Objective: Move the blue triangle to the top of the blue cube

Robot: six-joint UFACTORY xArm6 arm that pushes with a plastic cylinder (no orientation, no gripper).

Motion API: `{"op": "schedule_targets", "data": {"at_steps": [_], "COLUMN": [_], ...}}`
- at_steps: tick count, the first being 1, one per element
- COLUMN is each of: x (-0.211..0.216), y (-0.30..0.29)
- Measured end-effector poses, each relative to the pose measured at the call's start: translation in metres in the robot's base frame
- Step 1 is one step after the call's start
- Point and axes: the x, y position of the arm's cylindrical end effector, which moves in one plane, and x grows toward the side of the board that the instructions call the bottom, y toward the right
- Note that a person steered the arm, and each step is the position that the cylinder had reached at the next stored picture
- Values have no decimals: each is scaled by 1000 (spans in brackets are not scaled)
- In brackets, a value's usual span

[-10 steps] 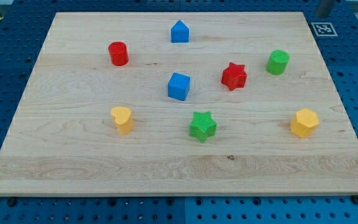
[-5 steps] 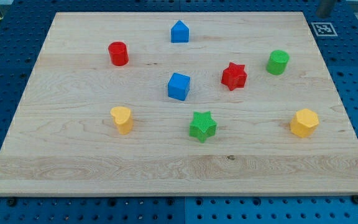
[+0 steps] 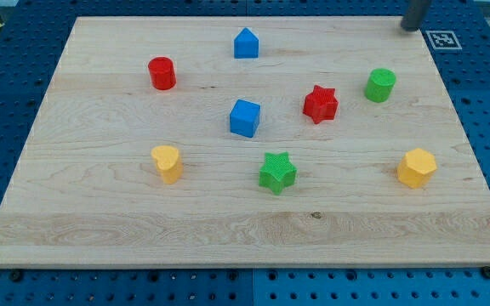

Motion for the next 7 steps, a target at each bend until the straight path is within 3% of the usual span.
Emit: {"op": "schedule_targets", "data": {"at_steps": [1,2,7], "x": [12,13,18], "y": [-61,-85,-85]}}
